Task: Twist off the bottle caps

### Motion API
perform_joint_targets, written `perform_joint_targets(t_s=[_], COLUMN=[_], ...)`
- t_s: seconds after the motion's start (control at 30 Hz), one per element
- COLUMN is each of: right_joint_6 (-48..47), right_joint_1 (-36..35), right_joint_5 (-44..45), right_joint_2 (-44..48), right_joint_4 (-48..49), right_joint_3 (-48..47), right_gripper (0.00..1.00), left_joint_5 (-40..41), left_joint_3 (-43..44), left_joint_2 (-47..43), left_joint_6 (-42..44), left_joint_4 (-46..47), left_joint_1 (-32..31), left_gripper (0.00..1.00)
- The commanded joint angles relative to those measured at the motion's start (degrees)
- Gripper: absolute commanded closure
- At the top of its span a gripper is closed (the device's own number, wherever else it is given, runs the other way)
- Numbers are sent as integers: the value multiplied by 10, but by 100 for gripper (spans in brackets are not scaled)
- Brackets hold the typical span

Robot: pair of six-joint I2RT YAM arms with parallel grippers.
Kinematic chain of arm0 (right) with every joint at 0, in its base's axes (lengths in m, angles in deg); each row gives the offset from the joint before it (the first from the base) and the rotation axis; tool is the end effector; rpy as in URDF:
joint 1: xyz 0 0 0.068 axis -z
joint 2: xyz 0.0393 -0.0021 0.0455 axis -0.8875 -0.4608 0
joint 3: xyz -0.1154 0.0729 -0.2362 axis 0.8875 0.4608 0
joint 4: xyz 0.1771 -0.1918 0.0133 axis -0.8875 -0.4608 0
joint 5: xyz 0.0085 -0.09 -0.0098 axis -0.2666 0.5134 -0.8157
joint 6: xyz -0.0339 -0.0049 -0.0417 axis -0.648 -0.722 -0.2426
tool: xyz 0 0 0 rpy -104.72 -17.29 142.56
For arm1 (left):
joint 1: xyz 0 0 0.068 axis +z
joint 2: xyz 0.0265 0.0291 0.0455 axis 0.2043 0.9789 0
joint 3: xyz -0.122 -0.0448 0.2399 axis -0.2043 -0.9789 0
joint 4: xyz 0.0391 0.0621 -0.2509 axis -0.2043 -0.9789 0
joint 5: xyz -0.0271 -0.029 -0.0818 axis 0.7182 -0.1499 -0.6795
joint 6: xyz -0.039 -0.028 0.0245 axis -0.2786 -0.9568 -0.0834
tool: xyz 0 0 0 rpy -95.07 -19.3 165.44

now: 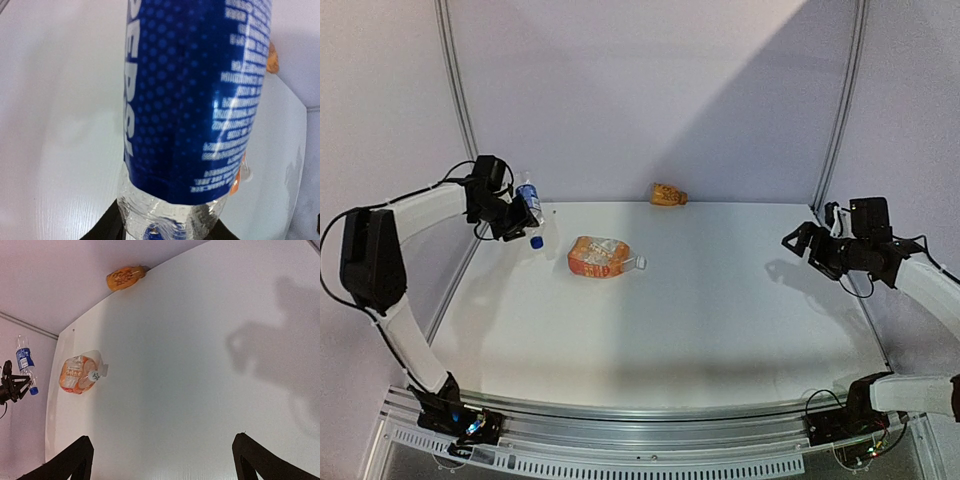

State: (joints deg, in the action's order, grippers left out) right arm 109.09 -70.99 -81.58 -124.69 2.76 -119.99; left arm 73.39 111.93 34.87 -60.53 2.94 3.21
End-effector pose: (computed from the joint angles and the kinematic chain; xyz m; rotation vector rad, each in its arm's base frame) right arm 0.2270 0.0437 0.2719 0.3468 2.2619 0.7157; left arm 0.3777 -0.0633 0.2552 -0.5520 2.4972 -0.5405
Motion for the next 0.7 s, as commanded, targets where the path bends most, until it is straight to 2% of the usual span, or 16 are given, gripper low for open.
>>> perform_joint_targets(t_s=[0.0,0.2,0.37,0.53,0.67], right_joint_6=[-9,49,58,61,53], right_joint_1=[-37,-132,-237,-280,-287], right_joint_5=[-60,-47,-9,-17,-53], right_joint_2=[16,8,-49,-113,-161], right_joint_4=[54,130,184,212,213], right_joint_3=[-12,-20,-63,-129,-184], right_gripper=[1,1,1,1,1], left_joint_5=[-4,-13,-16,16,48], left_joint_3=[-34,-53,-58,-41,-27], left_joint_2=[-72,-134,-155,-144,-129], left_joint_6=[117,168,192,212,224], left_joint_4=[-30,-52,-66,-91,-96], left_joint_1=[-45,-121,-189,-276,-338], left_gripper=[60,61,61,61,61])
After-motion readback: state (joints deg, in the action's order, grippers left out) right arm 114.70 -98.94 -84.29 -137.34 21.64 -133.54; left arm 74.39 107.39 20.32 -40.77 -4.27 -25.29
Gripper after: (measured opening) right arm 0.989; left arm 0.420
